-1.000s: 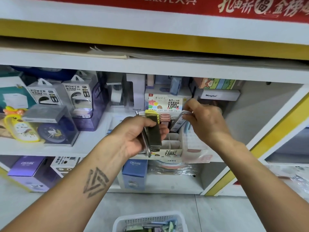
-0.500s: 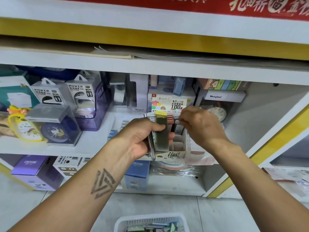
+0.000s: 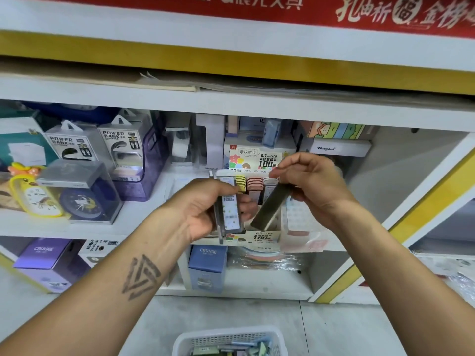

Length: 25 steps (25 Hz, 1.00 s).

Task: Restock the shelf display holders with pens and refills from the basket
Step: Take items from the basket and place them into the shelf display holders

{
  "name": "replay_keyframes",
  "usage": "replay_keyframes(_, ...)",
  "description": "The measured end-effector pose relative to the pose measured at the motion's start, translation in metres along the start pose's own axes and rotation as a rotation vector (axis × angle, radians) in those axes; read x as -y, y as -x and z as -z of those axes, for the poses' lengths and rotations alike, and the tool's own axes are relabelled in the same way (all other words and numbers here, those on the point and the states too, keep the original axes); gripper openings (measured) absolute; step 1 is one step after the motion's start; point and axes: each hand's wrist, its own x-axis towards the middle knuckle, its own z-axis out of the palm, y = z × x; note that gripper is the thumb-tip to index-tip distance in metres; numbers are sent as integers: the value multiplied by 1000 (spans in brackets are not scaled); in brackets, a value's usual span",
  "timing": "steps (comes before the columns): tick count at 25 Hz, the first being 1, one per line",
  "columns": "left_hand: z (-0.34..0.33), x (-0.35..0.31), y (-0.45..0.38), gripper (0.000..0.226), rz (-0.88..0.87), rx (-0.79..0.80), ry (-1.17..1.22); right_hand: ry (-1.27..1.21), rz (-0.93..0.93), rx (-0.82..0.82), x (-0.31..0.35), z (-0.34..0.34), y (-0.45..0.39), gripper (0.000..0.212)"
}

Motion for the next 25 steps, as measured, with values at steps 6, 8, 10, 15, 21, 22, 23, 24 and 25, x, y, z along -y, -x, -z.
replay_keyframes(6,25,-16,5,15,-62,-176,67,147,41,160,-1,-2,5,28)
replay_keyframes(8,26,-16,8,15,-56,-184,71,212,35,206,0,-8,5,24)
replay_keyframes(10,28,-16,9,13,-56,-191,85,262,79,173,-1,-18,3,16)
replay_keyframes(15,33,-13,8,15,-38,-176,61,606,293,13,-9,-38,-1,16)
replay_keyframes(21,34,-9,9,18,-26,-124,-44,660,337,79,-21,-50,1,14)
replay_keyframes(22,34,-8,8,16,-33,-115,-65,734,397,82,-23,-52,1,10)
replay_keyframes(23,33,-8,9,15,-43,-108,-86,815,473,83,-24,-53,2,8)
replay_keyframes(24,32,-8,9,15,-55,-99,-102,868,543,77,-24,-54,1,9)
replay_keyframes(25,31,-7,9,16,-69,-91,-121,880,575,56,-23,-54,-1,10)
